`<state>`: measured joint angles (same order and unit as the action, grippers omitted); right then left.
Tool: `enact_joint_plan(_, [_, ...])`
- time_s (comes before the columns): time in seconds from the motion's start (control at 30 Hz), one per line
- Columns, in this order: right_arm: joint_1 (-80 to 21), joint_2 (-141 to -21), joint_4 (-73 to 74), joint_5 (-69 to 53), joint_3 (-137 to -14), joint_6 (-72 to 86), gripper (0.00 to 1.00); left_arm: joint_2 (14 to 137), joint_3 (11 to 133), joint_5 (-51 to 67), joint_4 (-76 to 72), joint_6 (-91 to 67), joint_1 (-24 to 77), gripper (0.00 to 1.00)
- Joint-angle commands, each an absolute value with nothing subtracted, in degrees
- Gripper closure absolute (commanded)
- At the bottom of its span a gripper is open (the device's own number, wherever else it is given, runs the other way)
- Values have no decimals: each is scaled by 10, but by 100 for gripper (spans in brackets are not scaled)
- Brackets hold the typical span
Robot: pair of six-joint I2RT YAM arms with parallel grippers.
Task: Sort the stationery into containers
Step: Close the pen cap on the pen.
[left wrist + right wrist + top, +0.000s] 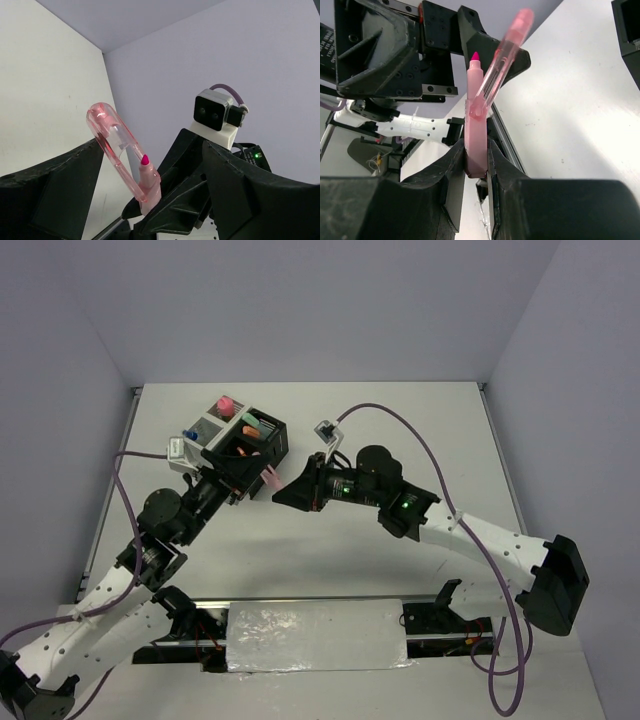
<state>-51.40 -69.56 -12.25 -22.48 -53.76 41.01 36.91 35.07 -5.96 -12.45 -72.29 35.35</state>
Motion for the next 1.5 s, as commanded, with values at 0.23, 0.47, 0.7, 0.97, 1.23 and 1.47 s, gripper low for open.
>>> enact_joint_plan(0.23, [-519,-661,-121,-219,-515,415,100,365,351,-80,-154,-679,354,24])
enact_joint_plan(0.47, [-519,-648,-105,-220,-516,410,100,349,347,-100,-130,-669,353,47])
enact_joint_plan(0.7, [-519,-650,-120,-239,-523,412,100,357,338,-87,-146,-665,353,71])
enact_joint_plan(0.97, [-519,-652,-129,-245,-541,406,100,369,315,-51,-196,-674,353,100])
enact_joint_plan(1.23, [-519,-644,-217,-242,-521,405,100,351,264,-48,-233,-709,353,100])
enact_joint_plan(1.47, [-519,-659,-246,-232,-531,409,100,347,236,-30,-293,-731,353,100])
